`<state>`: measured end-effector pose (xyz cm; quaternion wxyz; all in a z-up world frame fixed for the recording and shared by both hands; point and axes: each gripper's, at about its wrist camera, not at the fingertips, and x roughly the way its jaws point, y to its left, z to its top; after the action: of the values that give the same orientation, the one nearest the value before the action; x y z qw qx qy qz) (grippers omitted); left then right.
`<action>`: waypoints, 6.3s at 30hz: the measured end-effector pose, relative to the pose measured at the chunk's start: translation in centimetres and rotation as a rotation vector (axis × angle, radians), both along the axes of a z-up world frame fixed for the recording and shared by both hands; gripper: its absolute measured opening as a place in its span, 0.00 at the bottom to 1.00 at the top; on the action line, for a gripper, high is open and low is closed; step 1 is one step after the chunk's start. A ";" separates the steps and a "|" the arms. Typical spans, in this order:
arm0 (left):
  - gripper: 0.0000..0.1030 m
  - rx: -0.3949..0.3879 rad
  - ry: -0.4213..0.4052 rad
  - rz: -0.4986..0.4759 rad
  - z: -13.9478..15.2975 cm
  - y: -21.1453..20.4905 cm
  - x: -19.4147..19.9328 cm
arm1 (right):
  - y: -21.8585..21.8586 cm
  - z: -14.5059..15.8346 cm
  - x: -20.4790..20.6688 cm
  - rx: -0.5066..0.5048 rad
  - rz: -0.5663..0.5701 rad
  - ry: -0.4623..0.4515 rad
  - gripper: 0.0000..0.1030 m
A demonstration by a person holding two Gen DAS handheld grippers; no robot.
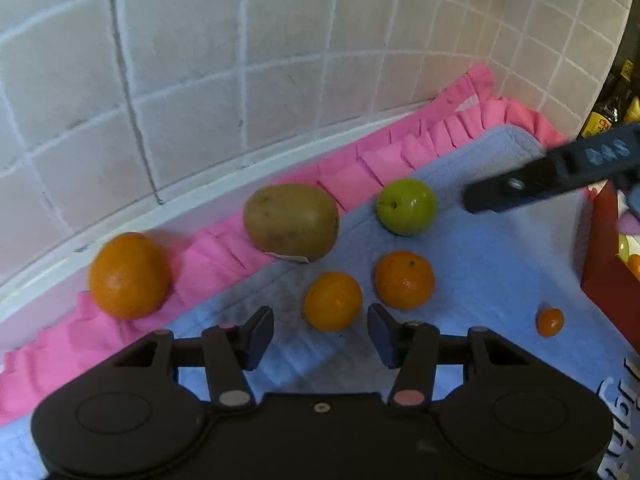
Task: Organize fruits
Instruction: 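Move both grippers back to the fruits on the mat, then grasp a mandarin with the left gripper while the right grasps a green apple, then carry the mandarin and green apple over the white box, then open the left gripper to drop the mandarin while the right drops the apple, then move both grippers back to the remaining fruits on the mat, then grasp a mandarin with the left gripper while the right grasps a small mandarin, then carry both mandarins over the white box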
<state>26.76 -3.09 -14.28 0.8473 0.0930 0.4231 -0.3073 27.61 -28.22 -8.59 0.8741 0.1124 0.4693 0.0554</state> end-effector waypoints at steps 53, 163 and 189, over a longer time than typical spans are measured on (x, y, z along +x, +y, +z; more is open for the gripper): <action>0.36 -0.207 -0.200 -0.511 13.8 -23.0 -13.0 | -19.8 11.0 -29.8 -0.161 -0.454 -0.189 0.47; 0.56 -0.118 0.102 0.033 0.1 -5.8 1.9 | -1.1 -4.7 -11.7 -0.180 -0.114 -0.070 0.66; 0.45 -0.152 0.042 0.117 4.9 -1.5 -5.4 | -0.1 -0.1 -16.5 -0.145 -0.050 -0.160 0.23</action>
<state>21.38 -4.54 -9.37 0.8594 -0.0029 0.4209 -0.2905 11.11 -28.30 -8.68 0.9157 0.0556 0.3980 0.0081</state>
